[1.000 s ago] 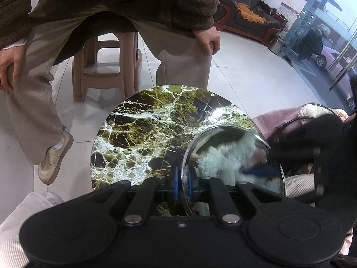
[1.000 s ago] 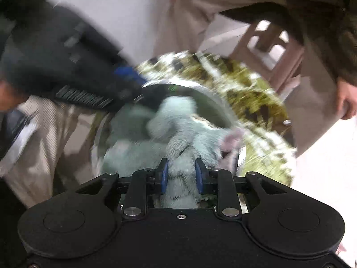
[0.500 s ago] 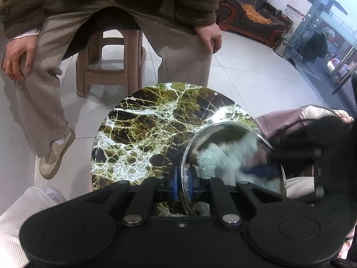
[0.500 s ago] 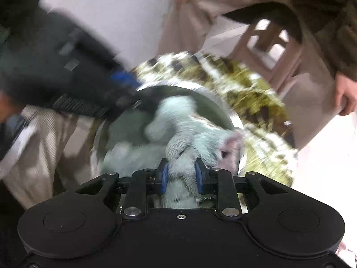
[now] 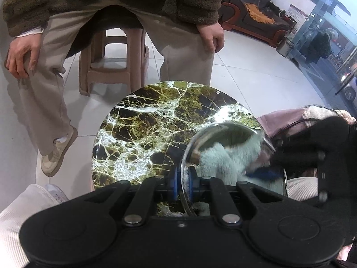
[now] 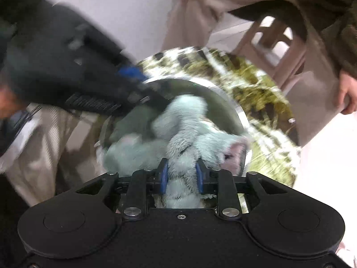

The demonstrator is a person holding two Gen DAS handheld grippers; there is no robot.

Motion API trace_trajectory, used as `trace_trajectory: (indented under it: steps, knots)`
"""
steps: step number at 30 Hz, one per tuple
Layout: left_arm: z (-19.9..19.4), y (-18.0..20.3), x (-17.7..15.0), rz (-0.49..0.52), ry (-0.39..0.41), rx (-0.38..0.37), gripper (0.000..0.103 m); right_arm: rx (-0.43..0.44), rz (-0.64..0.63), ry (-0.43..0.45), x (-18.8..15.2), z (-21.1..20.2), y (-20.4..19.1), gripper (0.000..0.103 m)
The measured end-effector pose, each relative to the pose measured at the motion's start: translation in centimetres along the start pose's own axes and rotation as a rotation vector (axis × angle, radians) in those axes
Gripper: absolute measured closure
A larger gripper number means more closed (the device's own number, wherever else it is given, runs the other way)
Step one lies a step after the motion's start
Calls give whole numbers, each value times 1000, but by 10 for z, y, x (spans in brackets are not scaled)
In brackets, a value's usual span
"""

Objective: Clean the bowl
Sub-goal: 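Hold the bowl rim with the left gripper while the right gripper wipes the bowl bottom with the towel, then hold the bowl rim with the left gripper while the right gripper sweeps the towel along the wall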

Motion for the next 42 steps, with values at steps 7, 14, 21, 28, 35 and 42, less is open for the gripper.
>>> trace_trajectory:
  steps: [7, 14, 21, 28, 35, 42]
  knots:
    - [-3, -3, 0, -8, 1, -4, 94, -77, 0, 56, 21, 4, 15, 79]
    - [0, -2, 0, -5, -1, -11, 94, -51, -5, 1, 6, 6, 4, 77]
    - [1, -5, 1, -12, -1, -16, 94, -5, 72, 124, 13, -6, 11, 67]
    - [2, -3, 1, 29, 12, -19, 94, -55, -64, 168, 15, -34, 5, 59]
    - [5, -4, -1, 51, 12, -28, 93, -8, -156, 111, 26, 1, 15, 60]
    - [6, -9, -1, -13, 19, -34, 93, -18, -5, 77, 7, -4, 19, 72]
Point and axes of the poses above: each gripper's, at about its wrist camera, not at the fingertips, and z roughly the way its jaws point, y to its right, x to its top, the point moved 5 cm from there along z, roughly the way its jaws point, and after that the axes turned 12 degrees about x, right-handed, at the moved point
